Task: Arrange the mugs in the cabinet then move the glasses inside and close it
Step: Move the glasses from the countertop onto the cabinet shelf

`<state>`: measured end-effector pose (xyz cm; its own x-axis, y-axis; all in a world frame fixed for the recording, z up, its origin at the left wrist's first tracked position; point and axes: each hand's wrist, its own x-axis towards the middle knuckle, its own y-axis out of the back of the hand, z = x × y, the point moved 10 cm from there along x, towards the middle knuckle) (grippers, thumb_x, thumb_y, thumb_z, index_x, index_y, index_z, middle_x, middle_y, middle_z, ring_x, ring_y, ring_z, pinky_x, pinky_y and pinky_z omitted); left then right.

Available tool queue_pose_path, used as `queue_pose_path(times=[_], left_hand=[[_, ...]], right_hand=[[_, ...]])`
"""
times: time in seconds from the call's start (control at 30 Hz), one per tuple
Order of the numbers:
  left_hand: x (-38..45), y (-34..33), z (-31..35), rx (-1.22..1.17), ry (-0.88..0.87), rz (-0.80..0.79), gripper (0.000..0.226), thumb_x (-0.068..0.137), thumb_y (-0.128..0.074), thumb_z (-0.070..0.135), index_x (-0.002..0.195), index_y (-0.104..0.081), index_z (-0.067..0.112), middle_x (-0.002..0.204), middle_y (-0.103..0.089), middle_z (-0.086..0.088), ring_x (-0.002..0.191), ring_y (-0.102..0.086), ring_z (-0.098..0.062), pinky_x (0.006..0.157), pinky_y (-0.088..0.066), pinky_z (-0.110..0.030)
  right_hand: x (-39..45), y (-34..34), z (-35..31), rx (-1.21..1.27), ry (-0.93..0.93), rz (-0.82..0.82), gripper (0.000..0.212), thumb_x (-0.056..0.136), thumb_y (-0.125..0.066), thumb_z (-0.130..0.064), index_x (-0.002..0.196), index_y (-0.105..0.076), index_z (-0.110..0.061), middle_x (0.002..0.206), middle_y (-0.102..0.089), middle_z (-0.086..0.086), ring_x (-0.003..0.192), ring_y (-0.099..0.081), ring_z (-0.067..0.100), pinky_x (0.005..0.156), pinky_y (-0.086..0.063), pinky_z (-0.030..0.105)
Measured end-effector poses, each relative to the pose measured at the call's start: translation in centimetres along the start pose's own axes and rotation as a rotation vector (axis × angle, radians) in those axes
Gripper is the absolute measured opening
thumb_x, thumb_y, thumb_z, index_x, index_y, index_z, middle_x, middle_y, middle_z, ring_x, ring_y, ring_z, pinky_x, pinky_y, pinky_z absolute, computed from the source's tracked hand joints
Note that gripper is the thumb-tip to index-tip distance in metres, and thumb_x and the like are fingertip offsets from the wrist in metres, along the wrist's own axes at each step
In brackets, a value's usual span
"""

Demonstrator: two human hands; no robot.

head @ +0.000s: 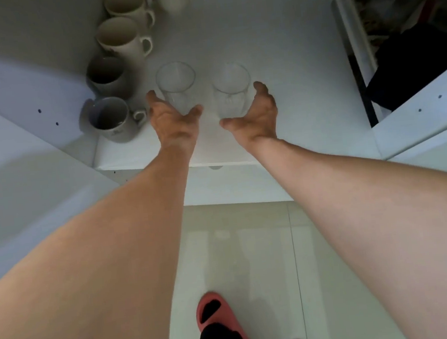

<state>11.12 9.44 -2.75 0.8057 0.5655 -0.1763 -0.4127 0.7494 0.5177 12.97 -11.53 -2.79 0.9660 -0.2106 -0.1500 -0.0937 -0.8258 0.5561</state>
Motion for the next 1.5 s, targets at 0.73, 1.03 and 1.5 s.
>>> queue_pose_path(times=[0.73,1.03,1.5], left_hand=[[-28.1,12.8,23.2,0.870,-0.610,-0.263,0.046,0.098,-0.046,0.031,0.137,-0.050,0.008,0.150,-0.041,-0.016,0.140,-0.037,-0.031,0.114,-0.030,-0.046],[-25.3,11.9,32.8,0.770,-0.720,-0.188,0.046,0.094,-0.035,0.032,0.129,-0.056,0.009,0.138,-0.056,-0.010,0.124,-0.053,-0.028,0.099,-0.043,-0.042],[-10.3,-0.3,41.8,0.585,-0.533,-0.373,0.053,0.099,-0.046,0.034,0.143,-0.034,0.009,0.126,-0.058,-0.015,0.118,-0.054,-0.032,0.097,-0.043,-0.042]], right_hand=[[-20.8,27.5,-15.2,-0.747,0.207,-0.216,0.065,0.103,-0.031,-0.040,0.156,-0.009,-0.009,0.165,-0.004,0.016,0.151,-0.005,0.030,0.122,-0.006,0.048],[-15.1,30.8,-19.9,-0.673,0.205,-0.159,0.067,0.103,-0.033,-0.043,0.156,-0.009,-0.009,0.165,-0.003,0.016,0.151,-0.003,0.031,0.122,-0.004,0.046],[-2.3,28.6,-18.4,-0.739,0.161,-0.077,0.083,0.092,-0.026,-0.067,0.157,-0.007,-0.019,0.166,0.001,0.011,0.152,0.009,0.027,0.121,0.007,0.053]])
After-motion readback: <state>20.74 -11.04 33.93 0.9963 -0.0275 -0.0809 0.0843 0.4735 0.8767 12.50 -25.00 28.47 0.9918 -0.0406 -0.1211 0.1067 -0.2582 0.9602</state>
